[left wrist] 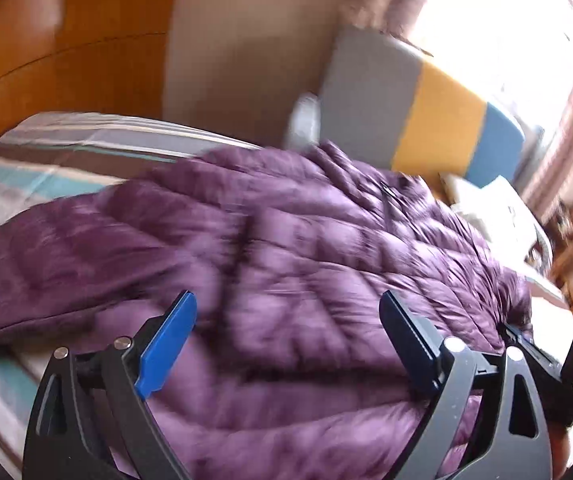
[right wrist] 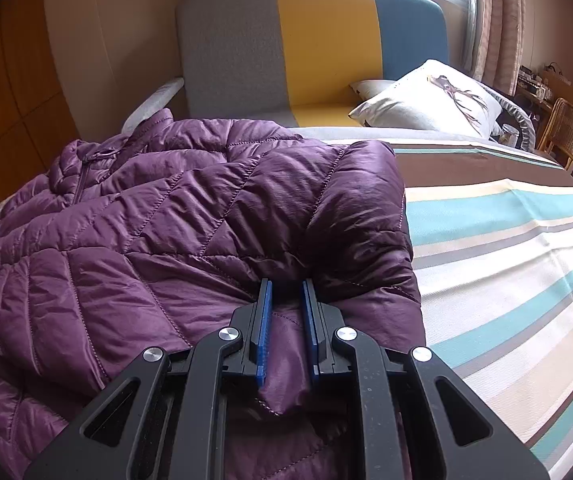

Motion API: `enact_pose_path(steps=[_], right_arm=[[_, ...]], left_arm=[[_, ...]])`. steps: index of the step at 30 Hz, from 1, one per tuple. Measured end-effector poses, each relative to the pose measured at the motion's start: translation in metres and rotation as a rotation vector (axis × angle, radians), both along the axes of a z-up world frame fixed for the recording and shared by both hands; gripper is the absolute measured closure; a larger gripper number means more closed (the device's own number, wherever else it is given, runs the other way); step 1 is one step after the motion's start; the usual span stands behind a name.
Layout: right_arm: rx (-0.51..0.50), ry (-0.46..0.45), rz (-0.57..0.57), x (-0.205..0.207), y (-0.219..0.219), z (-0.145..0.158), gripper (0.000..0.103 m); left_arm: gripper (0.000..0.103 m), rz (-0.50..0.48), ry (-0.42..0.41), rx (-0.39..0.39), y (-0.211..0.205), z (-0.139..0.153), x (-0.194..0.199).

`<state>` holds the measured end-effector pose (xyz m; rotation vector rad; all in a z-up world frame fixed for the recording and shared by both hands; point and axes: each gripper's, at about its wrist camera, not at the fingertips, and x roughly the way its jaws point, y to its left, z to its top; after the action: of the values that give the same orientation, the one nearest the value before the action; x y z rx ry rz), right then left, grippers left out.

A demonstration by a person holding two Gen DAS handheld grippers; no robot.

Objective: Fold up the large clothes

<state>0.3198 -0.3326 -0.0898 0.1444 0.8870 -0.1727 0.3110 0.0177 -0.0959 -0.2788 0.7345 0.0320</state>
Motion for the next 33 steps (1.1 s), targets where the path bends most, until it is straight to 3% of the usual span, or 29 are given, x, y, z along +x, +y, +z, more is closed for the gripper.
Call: enact_pose_path(steps=[8, 12, 17, 22, 28, 33], right_arm=[[-0.022, 0.004, 0.0, 0.001, 0.002, 0.0, 0.088], [-0.039, 0.007, 0.0, 0.001, 0.004, 0.0, 0.088], [-0.04, 0.007, 0.0, 0.001, 0.004, -0.001, 0.088], [-0.047, 0.008, 0.0, 0.001, 0.005, 0.0, 0.088], [-0.049, 0.008, 0.0, 0.001, 0.006, 0.0, 0.088], [-0.047, 0.007, -0.001, 0.001, 0.006, -0.001, 0.088]], left_arm=[[0.009, 0.306, -0.024, 0.044, 0.116, 0.004, -0.07], [0.009, 0.49, 0.032, 0.04, 0.18, -0.008, -0.109], [0.01, 0.662, 0.088, -0.021, 0.242, -0.026, -0.147], [0.01, 0.737, 0.091, -0.076, 0.265, -0.038, -0.163], [0.017, 0.807, 0.118, -0.217, 0.284, -0.061, -0.168], [0.017, 0.879, 0.06, -0.285, 0.298, -0.063, -0.163]])
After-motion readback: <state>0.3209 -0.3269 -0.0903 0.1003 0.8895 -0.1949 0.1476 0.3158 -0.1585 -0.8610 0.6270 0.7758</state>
